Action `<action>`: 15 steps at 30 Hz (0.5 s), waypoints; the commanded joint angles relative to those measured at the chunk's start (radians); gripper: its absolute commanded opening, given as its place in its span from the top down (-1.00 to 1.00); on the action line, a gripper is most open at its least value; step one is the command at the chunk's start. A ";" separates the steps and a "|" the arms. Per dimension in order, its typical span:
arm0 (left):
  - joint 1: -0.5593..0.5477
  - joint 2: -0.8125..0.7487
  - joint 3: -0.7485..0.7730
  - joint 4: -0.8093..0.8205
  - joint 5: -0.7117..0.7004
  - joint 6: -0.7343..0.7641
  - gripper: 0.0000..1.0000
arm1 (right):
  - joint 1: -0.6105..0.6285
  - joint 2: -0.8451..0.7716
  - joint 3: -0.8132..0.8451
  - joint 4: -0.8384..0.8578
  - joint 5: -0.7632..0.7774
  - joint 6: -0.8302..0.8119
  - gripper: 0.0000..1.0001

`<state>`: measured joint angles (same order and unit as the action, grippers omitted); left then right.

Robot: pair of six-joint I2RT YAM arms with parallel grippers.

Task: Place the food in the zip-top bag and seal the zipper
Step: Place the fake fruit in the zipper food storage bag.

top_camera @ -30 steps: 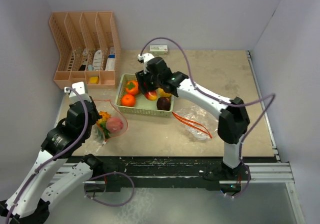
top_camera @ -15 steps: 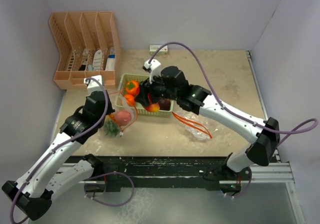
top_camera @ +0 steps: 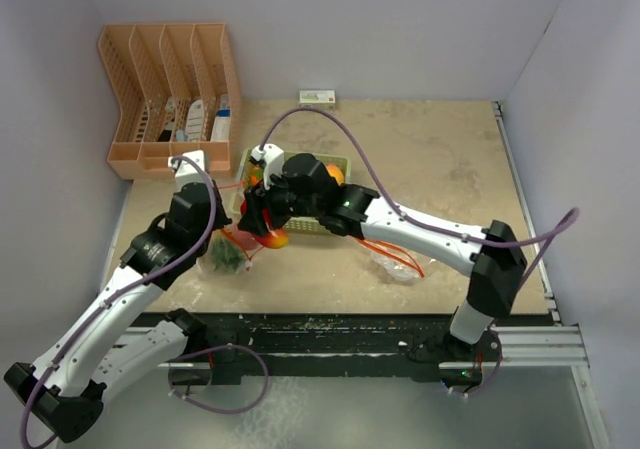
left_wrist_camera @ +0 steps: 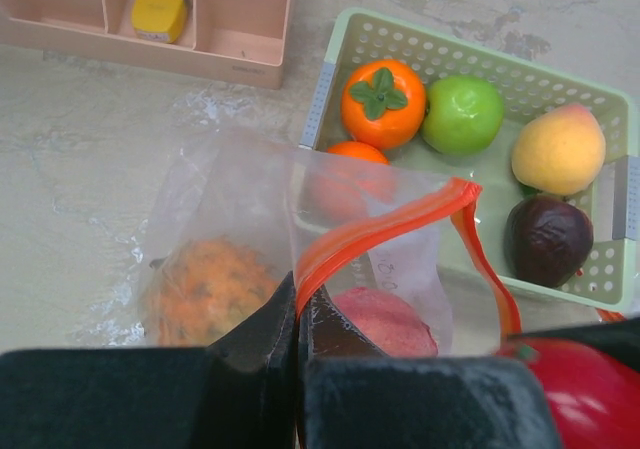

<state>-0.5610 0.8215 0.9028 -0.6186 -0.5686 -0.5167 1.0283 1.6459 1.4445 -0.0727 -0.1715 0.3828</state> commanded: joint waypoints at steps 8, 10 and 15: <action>0.004 -0.069 0.036 -0.022 0.055 -0.062 1.00 | -0.002 0.178 0.193 0.087 0.070 0.086 0.20; 0.004 -0.070 0.033 -0.022 0.062 -0.066 1.00 | -0.002 0.193 0.212 0.091 0.080 0.099 0.01; 0.005 -0.063 0.026 -0.016 0.069 -0.072 1.00 | -0.002 0.195 0.225 0.062 0.182 0.119 -0.84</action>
<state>-0.5610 0.7635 0.9031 -0.6662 -0.5236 -0.5632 1.0275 1.8660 1.6157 -0.0483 -0.0849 0.4694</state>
